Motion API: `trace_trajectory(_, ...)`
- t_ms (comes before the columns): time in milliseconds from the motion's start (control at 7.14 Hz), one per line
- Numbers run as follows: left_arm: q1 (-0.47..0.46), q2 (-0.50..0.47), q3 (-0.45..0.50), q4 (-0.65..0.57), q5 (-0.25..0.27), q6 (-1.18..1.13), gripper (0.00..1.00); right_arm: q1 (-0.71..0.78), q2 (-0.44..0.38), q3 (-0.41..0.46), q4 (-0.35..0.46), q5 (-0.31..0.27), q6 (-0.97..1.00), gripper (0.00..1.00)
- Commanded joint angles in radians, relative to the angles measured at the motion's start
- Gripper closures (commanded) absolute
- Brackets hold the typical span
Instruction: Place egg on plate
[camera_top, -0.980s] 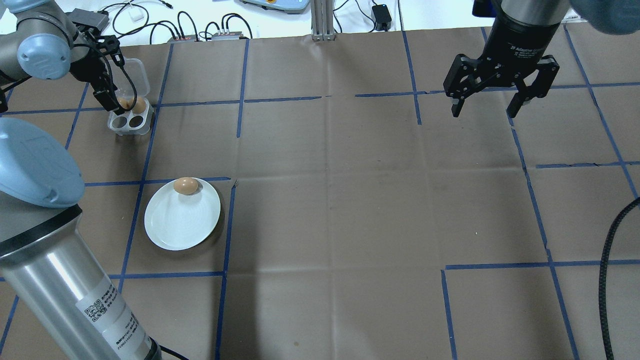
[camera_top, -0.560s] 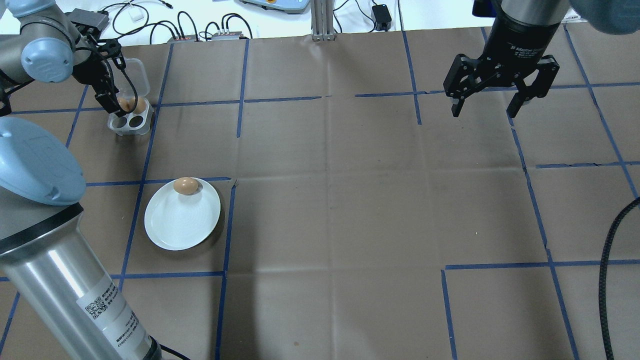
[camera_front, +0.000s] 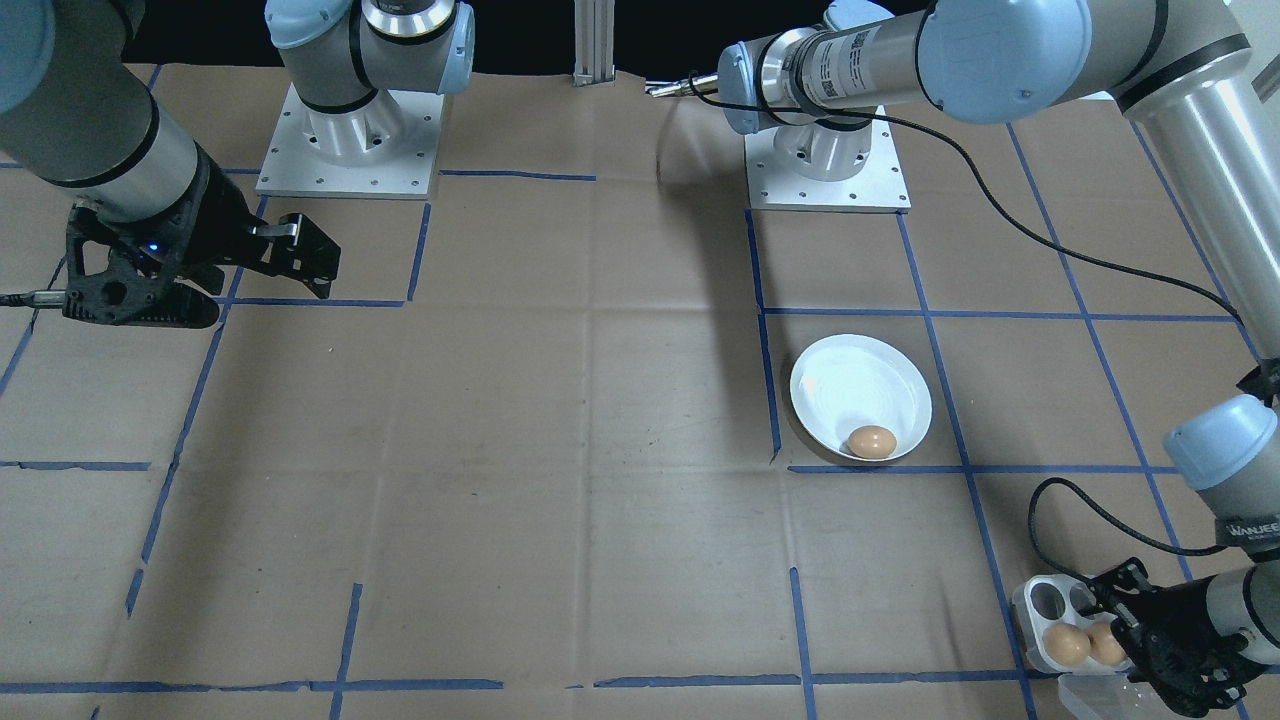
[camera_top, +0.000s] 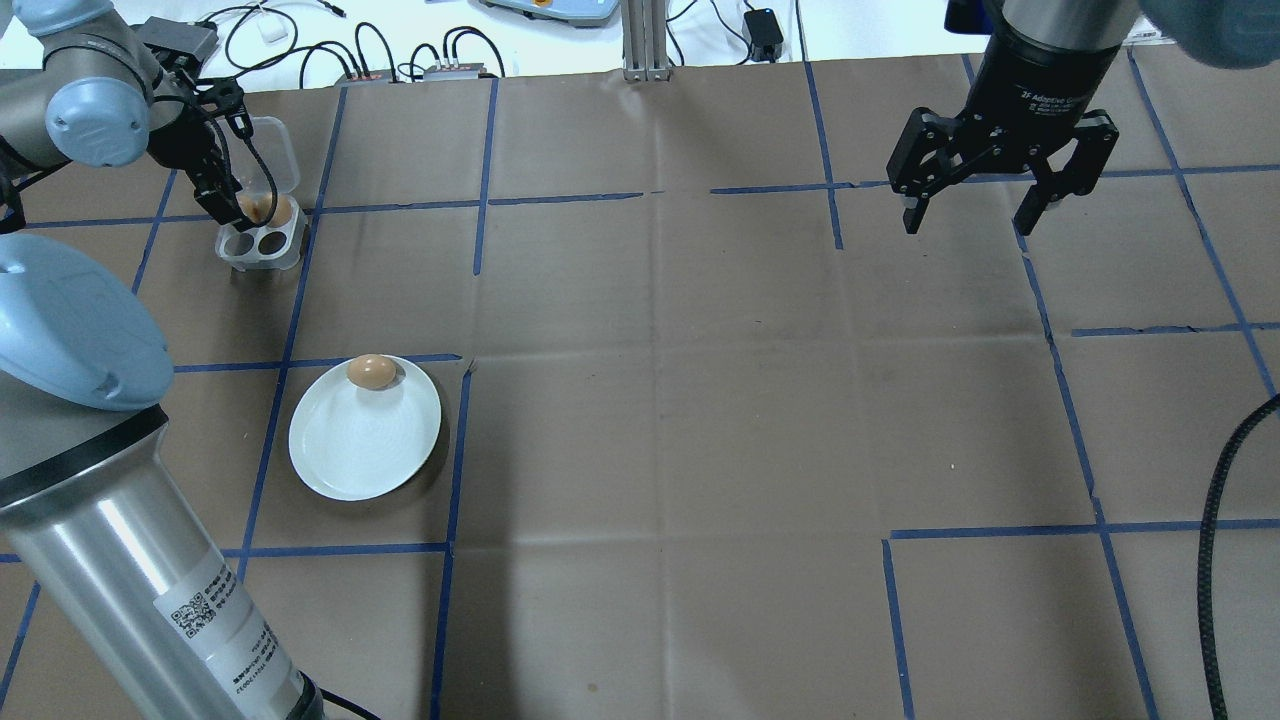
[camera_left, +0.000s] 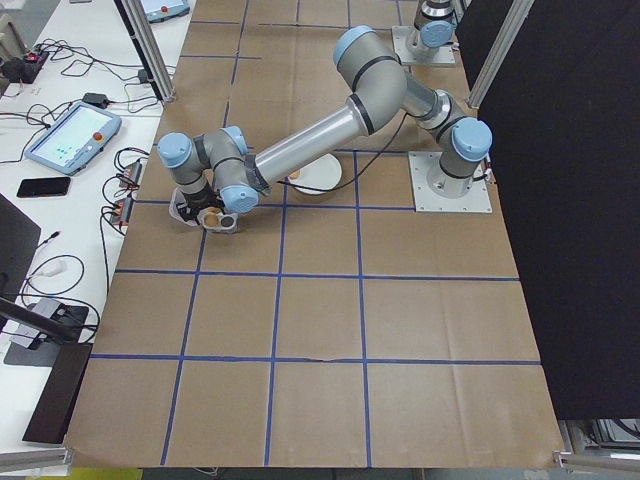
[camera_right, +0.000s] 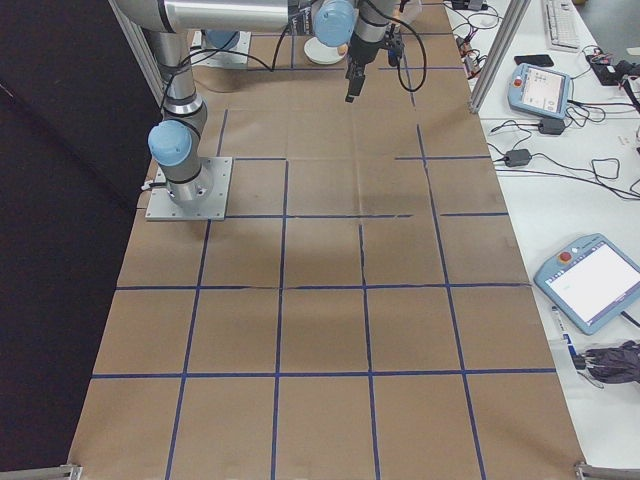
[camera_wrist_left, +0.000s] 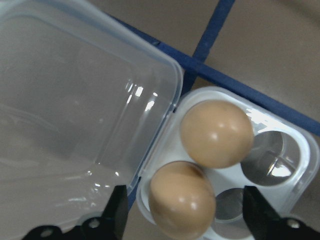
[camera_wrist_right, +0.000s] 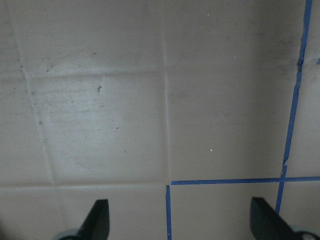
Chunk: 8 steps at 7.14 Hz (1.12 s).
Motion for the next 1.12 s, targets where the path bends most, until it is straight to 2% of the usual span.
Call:
trace_trajectory(0, 0.0, 0.0, 0.0, 0.006, 0.0, 0.0, 0.36, 0.0, 0.0, 0.001, 0.0, 0.0, 0.0, 0.0)
trace_trajectory(280, 0.0, 0.0, 0.0, 0.012, 0.0, 0.0, 0.53, 0.0, 0.0, 0.0, 0.0, 0.0, 0.0, 0.0)
trace_trajectory(420, 0.001, 0.0, 0.0, 0.014, 0.0, 0.0, 0.59, 0.0, 0.0, 0.001, 0.0, 0.0, 0.0, 0.0)
trace_trajectory(700, 0.0, 0.0, 0.002, 0.018, 0.0, -0.001, 0.66, 0.0, 0.0, 0.001, 0.0, 0.0, 0.0, 0.0)
trace_trajectory(980, -0.002, 0.02, 0.003, 0.02, 0.002, -0.007, 0.68, 0.0, 0.0, 0.001, 0.0, 0.0, 0.0, 0.0)
